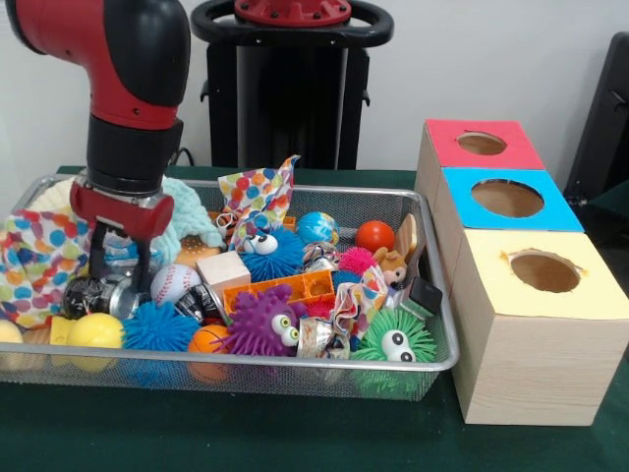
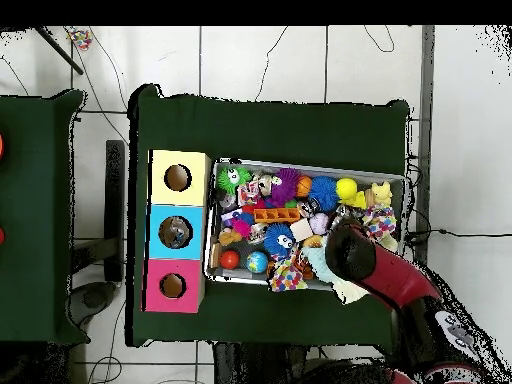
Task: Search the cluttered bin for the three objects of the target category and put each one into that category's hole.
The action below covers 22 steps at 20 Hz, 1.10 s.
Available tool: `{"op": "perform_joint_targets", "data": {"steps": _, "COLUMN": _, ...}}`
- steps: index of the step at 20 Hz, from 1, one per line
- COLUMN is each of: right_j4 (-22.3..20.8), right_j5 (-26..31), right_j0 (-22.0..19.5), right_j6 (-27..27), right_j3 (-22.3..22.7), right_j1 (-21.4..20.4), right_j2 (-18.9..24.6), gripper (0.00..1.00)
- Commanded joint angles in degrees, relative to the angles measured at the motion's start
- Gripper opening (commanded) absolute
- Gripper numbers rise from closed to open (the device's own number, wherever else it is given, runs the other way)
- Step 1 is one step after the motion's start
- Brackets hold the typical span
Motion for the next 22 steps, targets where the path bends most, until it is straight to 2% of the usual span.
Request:
{"op": "perform_joint_targets", "data": {"steps": 1, "right_j4": 13.3, "right_j5": 1.6, "right_j0": 2.9, "right_j6": 25.3, "right_j3": 8.6, "right_j1": 1.6, "right_j2": -6.6, "gripper": 1.0}}
{"op": "perform_joint_targets", "data": {"steps": 7, "right_j4": 15.4, "right_j5": 1.3, "right_j0": 4.5, "right_j6": 26.3, "right_j3": 9.5, "right_j1": 1.7, "right_j2": -6.7, "gripper": 1.0}}
{"op": "perform_joint_targets", "data": {"steps": 12, "right_j4": 14.6, "right_j5": 2.6, "right_j0": 4.8, "right_j6": 26.3, "right_j3": 10.5, "right_j1": -1.3, "right_j2": -6.0, "gripper": 1.0}}
{"op": "perform_joint_targets", "data": {"steps": 19, "right_j4": 15.7, "right_j5": 7.6, "right_j0": 7.2, "right_j6": 26.1, "right_j3": 10.5, "right_j1": -5.2, "right_j2": -7.3, "gripper": 1.0}}
{"op": "perform_joint_targets", "data": {"steps": 22, "right_j4": 15.7, "right_j5": 7.4, "right_j0": 7.2, "right_j6": 25.4, "right_j3": 10.1, "right_j1": -4.9, "right_j2": -6.7, "gripper": 1.0}}
